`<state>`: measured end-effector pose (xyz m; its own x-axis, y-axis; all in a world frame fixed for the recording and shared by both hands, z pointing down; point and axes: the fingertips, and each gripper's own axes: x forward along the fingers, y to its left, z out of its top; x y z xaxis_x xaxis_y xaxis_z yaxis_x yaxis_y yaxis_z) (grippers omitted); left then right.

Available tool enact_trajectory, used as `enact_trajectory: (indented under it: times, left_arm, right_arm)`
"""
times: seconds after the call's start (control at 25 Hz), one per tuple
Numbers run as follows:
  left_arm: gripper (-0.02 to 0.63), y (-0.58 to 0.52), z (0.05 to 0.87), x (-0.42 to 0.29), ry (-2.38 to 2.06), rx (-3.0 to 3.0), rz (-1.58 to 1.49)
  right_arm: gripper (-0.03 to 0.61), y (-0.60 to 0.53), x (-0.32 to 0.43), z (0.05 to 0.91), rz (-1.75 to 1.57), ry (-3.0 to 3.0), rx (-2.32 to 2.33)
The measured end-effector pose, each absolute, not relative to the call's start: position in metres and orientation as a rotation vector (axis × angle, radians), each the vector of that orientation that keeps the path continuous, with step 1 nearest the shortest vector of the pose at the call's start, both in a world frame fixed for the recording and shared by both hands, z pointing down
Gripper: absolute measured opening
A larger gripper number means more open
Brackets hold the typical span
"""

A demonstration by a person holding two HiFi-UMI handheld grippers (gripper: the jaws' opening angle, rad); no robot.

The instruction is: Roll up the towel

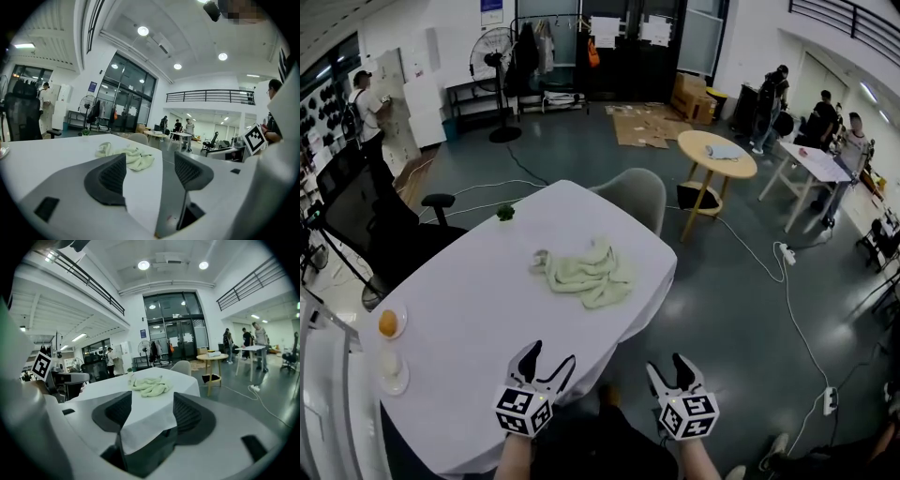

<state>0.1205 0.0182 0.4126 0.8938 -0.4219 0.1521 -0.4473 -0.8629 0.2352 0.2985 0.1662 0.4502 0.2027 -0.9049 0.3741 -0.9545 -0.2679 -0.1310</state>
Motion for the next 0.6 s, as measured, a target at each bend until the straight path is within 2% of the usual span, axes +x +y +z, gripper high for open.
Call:
enact_trajectory:
  times: [0.6]
  left_arm:
    - [0.341, -0.052, 0.400, 0.186, -0.802, 2.773, 0.134]
  right_arm:
    - [0.275, 0.072, 0.375, 0.441, 0.558, -1.945, 2.200]
